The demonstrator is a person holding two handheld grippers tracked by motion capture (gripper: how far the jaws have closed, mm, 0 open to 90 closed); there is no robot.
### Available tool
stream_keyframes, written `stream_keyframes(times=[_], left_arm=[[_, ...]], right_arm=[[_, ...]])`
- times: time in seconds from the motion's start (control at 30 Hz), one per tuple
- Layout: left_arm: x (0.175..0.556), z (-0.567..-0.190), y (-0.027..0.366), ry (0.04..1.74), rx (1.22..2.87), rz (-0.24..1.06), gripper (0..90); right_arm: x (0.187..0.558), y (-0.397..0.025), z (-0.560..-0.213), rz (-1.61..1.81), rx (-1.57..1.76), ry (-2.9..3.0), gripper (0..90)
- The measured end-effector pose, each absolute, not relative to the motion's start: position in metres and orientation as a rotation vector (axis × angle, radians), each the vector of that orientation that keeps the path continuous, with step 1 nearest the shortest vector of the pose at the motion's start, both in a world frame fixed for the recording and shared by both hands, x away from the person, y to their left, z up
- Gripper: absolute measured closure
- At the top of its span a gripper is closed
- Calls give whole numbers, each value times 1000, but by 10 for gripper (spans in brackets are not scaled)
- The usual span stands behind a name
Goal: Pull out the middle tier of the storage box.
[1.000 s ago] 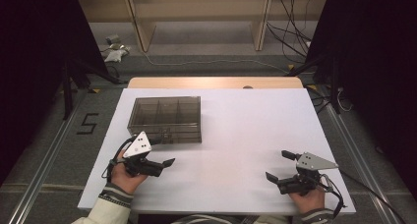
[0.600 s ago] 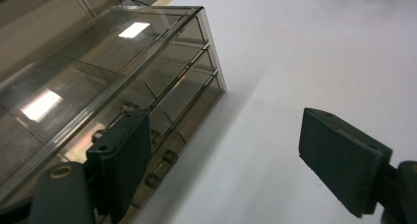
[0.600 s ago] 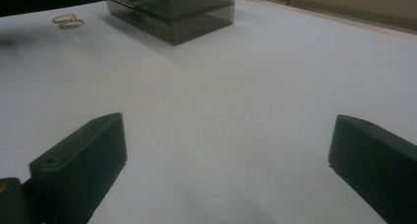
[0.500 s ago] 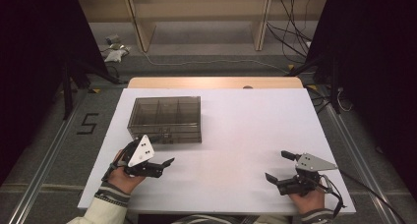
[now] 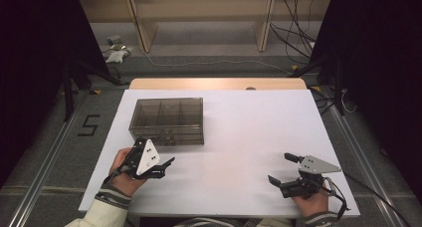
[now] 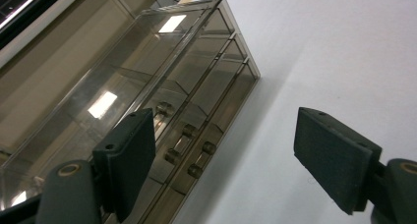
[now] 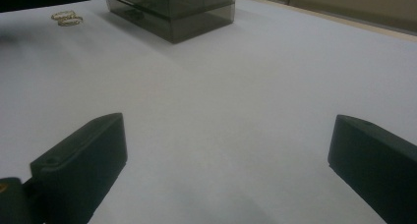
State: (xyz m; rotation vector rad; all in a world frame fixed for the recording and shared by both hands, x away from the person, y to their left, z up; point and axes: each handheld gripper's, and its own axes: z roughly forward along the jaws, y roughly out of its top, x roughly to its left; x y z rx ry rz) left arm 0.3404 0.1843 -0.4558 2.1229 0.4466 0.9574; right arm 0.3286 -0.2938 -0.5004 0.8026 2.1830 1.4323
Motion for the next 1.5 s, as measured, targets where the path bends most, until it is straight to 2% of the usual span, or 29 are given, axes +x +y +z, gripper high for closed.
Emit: stream_keyframes(times=[0.07, 0.3, 0.8, 0.97, 1.5], left_arm=[[340, -456, 184, 445, 2124, 964, 238], [338, -470, 175, 396, 2171, 1128, 273], [335, -484, 166, 292, 2229, 1330, 311], [332, -490, 164, 251, 2222, 1423, 376], [334, -503, 155, 207, 2223, 1623, 435]], right_arm=[[328, -294, -500, 1431, 802, 2185, 25], [328, -293, -501, 1422, 798, 2187, 33], [327, -292, -500, 1409, 786, 2191, 55], [327, -292, -500, 1405, 783, 2194, 56], [327, -290, -501, 1390, 782, 2201, 60]])
